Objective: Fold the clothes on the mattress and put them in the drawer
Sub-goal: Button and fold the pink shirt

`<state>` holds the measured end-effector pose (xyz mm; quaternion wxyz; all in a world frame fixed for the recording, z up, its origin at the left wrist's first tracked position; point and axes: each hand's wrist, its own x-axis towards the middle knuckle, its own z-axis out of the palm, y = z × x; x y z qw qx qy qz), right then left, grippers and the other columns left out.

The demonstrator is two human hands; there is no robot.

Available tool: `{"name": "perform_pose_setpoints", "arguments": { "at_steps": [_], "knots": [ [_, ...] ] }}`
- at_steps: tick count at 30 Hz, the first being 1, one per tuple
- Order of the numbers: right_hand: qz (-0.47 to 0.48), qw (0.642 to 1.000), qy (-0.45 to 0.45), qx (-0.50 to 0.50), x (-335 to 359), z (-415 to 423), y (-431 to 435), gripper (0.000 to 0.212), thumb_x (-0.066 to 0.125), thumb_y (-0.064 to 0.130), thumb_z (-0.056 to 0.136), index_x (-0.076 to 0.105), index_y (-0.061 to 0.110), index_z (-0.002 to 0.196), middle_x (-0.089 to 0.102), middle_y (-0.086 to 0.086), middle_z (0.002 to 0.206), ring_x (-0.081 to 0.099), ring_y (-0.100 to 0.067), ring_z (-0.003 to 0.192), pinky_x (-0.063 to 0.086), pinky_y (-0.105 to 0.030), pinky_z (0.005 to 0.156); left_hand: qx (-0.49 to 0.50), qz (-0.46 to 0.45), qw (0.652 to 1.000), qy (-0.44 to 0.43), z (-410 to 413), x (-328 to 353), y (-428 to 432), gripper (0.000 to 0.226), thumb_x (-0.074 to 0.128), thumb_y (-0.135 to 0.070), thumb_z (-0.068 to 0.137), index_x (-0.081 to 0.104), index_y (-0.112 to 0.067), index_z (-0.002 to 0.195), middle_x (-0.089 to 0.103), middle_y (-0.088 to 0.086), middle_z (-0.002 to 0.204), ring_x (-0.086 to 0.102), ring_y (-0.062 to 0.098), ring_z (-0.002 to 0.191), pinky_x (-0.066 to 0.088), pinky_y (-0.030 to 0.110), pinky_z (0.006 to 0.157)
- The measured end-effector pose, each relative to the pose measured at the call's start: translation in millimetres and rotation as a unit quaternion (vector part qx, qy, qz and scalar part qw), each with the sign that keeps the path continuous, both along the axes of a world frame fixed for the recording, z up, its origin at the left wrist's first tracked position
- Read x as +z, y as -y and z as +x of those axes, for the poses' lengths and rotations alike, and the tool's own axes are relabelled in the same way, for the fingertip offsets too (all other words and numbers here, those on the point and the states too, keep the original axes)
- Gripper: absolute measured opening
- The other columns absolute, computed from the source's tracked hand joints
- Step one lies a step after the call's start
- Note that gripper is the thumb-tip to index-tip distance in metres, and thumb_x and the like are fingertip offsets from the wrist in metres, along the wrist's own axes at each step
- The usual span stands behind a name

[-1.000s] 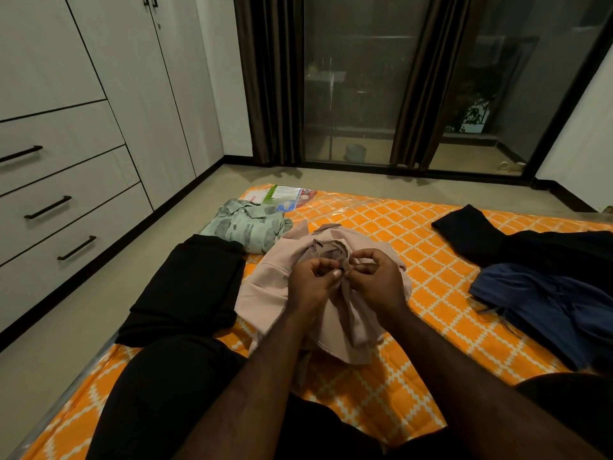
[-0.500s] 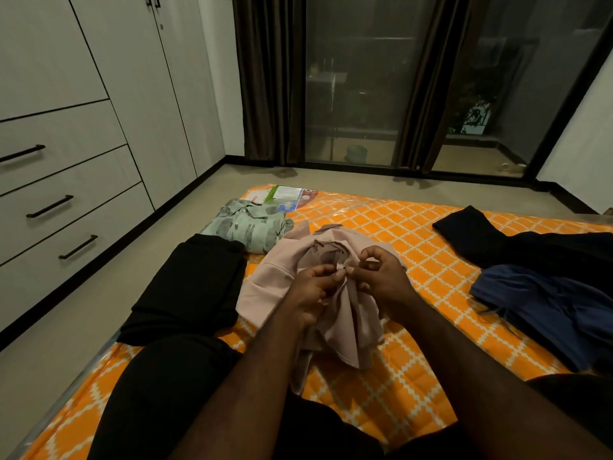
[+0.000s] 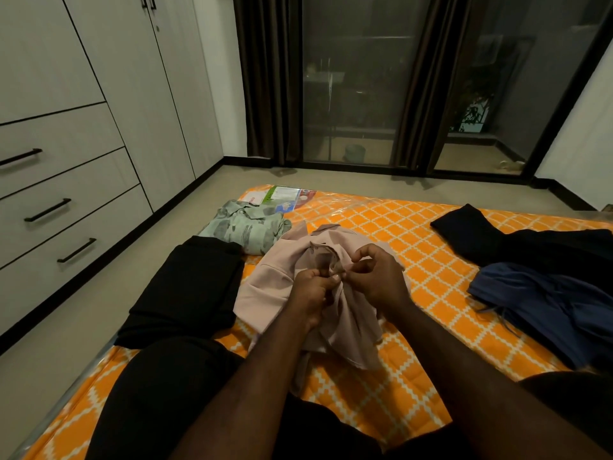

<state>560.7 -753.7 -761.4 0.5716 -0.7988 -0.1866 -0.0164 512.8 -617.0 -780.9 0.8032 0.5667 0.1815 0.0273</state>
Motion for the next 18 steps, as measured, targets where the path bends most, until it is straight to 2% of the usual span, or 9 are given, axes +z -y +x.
{"name": "perform_pose_setpoints", "arguments": {
  "at_steps": [2,5,7,8,11,15,18],
  "knots": [
    [-0.028,0.997,0.072,-0.004,0.1,-2.9,-3.8,0.028,0.084,0.002,0.079,0.061,0.014,0.090,0.073,-0.003,0.081,0.071,-0.005,0.074,0.057,-0.025,0.061,0.017,-0.012,1.000,-0.006,0.4,0.4,0.4,0.014,0.060,0.000,0.096,0.073,-0.003,0.092,0.068,0.010,0.079,0.059,0.021,0.068,0.047,0.029,0.059],
    [-0.042,0.992,0.116,0.013,-1.2,-2.7,-5.5,0.025,0.080,0.000,0.079,0.062,0.012,0.089,0.072,0.000,0.080,0.072,-0.006,0.078,0.059,-0.028,0.066,0.039,-0.046,0.998,-0.012,0.7,0.6,1.0,0.012,0.060,0.001,0.096,0.071,0.001,0.097,0.067,0.017,0.086,0.062,0.026,0.074,0.050,0.031,0.061],
    [-0.013,0.997,0.071,0.022,-0.2,-2.4,-5.1,0.023,0.077,-0.001,0.081,0.064,0.013,0.092,0.074,-0.003,0.082,0.074,-0.012,0.080,0.060,-0.032,0.069,0.043,-0.068,0.997,-0.006,0.3,0.2,0.6,0.016,0.058,0.001,0.097,0.068,0.006,0.107,0.070,0.016,0.088,0.066,0.027,0.076,0.056,0.033,0.068],
    [0.025,0.999,0.018,0.025,1.4,-3.2,-4.9,0.021,0.073,-0.003,0.084,0.064,0.013,0.095,0.075,-0.006,0.083,0.074,-0.016,0.080,0.059,-0.036,0.069,0.038,-0.079,0.996,0.001,0.0,0.9,-0.1,0.018,0.058,0.001,0.097,0.068,0.007,0.111,0.071,0.016,0.090,0.068,0.027,0.079,0.058,0.035,0.073],
    [0.164,0.976,-0.141,0.026,7.9,-5.5,-4.3,0.017,0.061,-0.008,0.091,0.065,0.006,0.101,0.077,-0.010,0.084,0.069,-0.023,0.074,0.055,-0.035,0.062,0.002,-0.114,0.993,0.029,-0.5,3.9,-2.4,0.017,0.055,0.000,0.098,0.069,0.002,0.107,0.073,0.013,0.088,0.069,0.025,0.080,0.058,0.037,0.079],
    [0.187,0.965,-0.180,0.029,11.1,-5.2,-0.7,0.012,0.070,-0.006,0.088,0.068,0.002,0.096,0.074,-0.016,0.088,0.069,-0.027,0.078,0.056,-0.035,0.063,-0.034,-0.115,0.992,0.033,-5.1,9.4,-2.6,0.015,0.056,-0.002,0.099,0.070,-0.002,0.104,0.072,0.009,0.085,0.069,0.023,0.079,0.059,0.035,0.076],
    [0.174,0.962,-0.204,0.049,12.9,-7.0,0.5,0.013,0.069,-0.008,0.088,0.067,0.003,0.095,0.073,-0.016,0.087,0.068,-0.027,0.075,0.056,-0.036,0.063,-0.042,-0.109,0.993,0.022,-8.1,10.1,-4.8,0.013,0.057,-0.005,0.098,0.069,-0.005,0.104,0.070,0.006,0.082,0.066,0.020,0.077,0.058,0.031,0.069]
  ]
}}
